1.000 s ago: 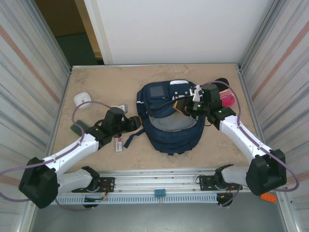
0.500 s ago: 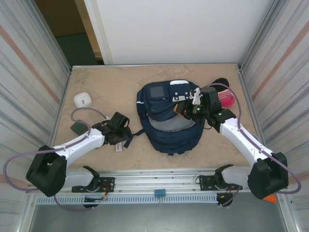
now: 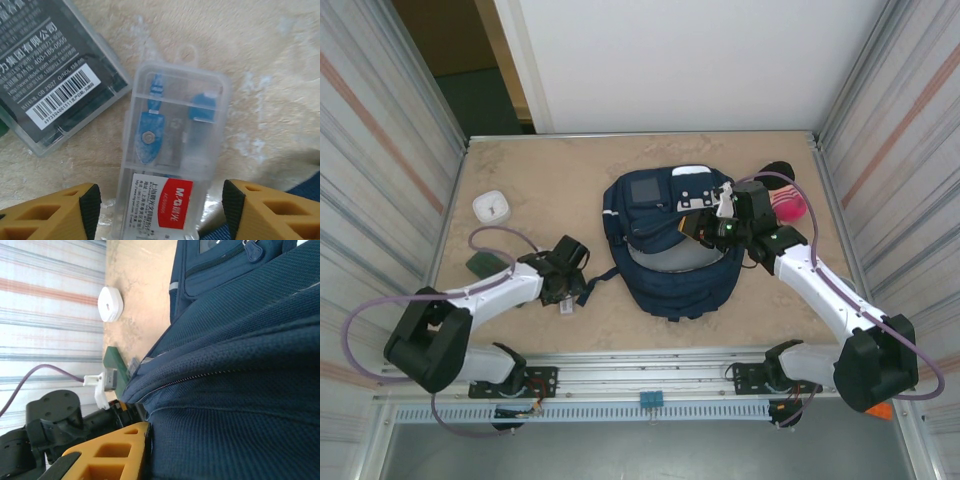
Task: Pack the student bag
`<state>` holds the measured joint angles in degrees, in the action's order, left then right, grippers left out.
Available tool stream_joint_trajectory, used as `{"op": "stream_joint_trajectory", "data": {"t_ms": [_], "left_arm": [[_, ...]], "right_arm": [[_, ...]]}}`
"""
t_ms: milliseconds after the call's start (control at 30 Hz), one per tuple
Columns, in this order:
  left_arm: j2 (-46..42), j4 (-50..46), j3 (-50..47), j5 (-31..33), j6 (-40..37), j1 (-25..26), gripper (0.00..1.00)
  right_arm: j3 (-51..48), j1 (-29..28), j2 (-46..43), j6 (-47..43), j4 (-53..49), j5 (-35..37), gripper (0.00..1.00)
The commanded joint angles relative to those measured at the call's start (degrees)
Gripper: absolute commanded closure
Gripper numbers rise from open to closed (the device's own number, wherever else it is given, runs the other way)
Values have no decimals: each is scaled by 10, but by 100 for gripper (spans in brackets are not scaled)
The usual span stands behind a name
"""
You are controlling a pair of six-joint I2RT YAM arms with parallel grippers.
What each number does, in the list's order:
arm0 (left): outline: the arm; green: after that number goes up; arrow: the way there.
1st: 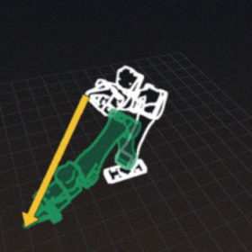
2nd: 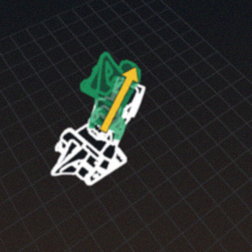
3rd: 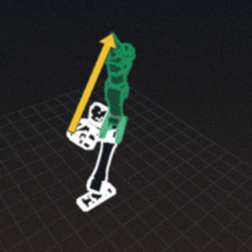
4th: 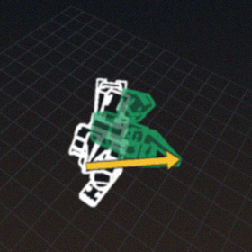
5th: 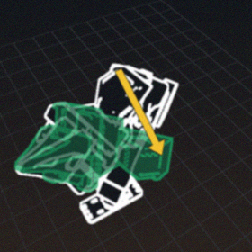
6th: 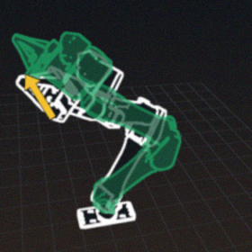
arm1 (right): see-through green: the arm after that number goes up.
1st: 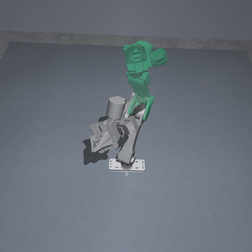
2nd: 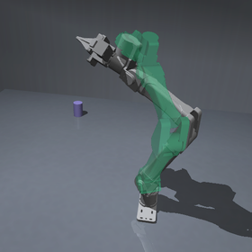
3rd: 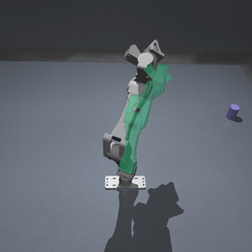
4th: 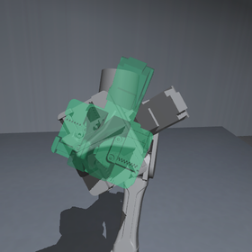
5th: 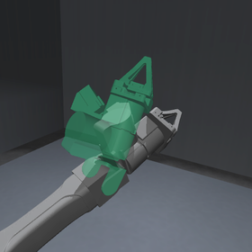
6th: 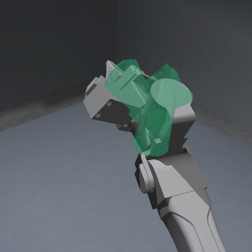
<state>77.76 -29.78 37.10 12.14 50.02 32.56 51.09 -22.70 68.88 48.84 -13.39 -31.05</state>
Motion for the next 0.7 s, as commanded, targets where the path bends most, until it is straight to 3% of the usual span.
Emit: {"op": "stream_joint_trajectory", "data": {"t_ms": [0, 67, 200, 400, 500, 667], "left_arm": [[21, 3, -7, 23, 11, -6, 35], [36, 7, -5, 24, 11, -6, 40], [27, 9, -5, 20, 12, -6, 59], [-72, 44, -1, -33, -11, -3, 65], [-127, 101, 4, -78, -66, -3, 64], [-163, 182, 29, -170, -255, 0, 67]], "right_arm": [[5, -7, -12, -16, 1, 12, 82], [5, -7, -12, -18, -2, 12, 82], [5, -8, -13, -23, -9, 13, 77], [8, -8, -15, -25, -28, -28, 51], [20, -8, -37, -62, -124, -23, 47], [27, -8, -107, -105, -262, -38, 44]]}}
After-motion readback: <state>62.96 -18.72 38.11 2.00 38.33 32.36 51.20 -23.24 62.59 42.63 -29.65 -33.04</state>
